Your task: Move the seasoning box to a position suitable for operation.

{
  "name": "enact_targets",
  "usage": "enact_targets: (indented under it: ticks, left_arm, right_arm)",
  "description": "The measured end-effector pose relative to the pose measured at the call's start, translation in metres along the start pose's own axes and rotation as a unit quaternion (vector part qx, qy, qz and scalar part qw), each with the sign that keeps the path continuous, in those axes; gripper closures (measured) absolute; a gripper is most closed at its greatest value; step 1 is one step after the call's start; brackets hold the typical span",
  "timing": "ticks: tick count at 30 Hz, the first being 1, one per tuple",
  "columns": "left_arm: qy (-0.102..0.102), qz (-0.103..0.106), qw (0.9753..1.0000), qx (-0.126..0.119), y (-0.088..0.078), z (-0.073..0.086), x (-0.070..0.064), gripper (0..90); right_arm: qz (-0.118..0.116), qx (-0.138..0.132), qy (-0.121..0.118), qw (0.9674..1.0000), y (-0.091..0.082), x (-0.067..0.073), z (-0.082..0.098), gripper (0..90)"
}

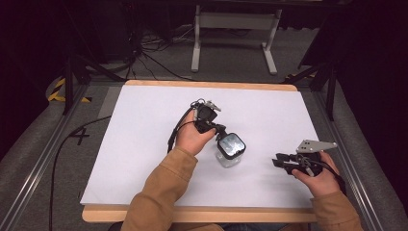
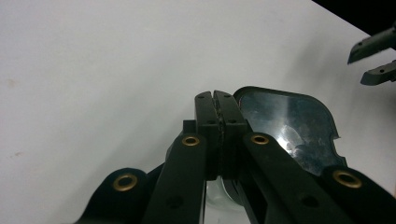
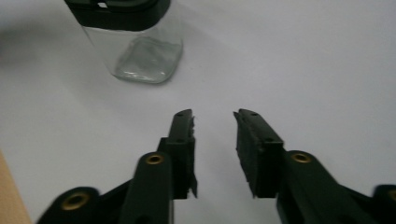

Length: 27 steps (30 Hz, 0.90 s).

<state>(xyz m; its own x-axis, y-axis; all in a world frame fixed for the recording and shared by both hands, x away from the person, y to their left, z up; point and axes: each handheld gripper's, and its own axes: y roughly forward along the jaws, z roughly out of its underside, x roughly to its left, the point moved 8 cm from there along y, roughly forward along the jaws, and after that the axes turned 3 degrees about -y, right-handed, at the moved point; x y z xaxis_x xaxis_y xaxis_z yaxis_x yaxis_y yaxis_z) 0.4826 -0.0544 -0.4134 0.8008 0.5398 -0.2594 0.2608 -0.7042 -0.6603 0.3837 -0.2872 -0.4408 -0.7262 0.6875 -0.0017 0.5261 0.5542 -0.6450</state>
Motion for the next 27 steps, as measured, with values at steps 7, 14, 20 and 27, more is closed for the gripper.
enact_targets:
  ticks: [7,14,20,27]
  left_arm:
    - [-0.003,0.0,1.0,0.005,-0.001,0.001,0.0,89.9]
    - [-0.009,0.01,0.9999,-0.006,0.0,0.001,0.001,89.9]
    - [-0.009,0.01,0.9999,-0.006,0.0,0.001,0.001,90.0]
    - [-0.013,0.019,0.9997,-0.011,0.0,0.001,0.003,90.0]
  right_arm:
    - [-0.04,-0.02,-0.009,0.999,0.017,0.022,-0.021,87.2]
    - [-0.063,-0.035,-0.012,0.9973,0.032,0.036,-0.034,89.4]
    - [-0.072,-0.048,-0.009,0.9962,0.041,0.041,-0.043,89.6]
    - [-0.076,-0.055,-0.002,0.9956,0.051,0.042,-0.047,89.6]
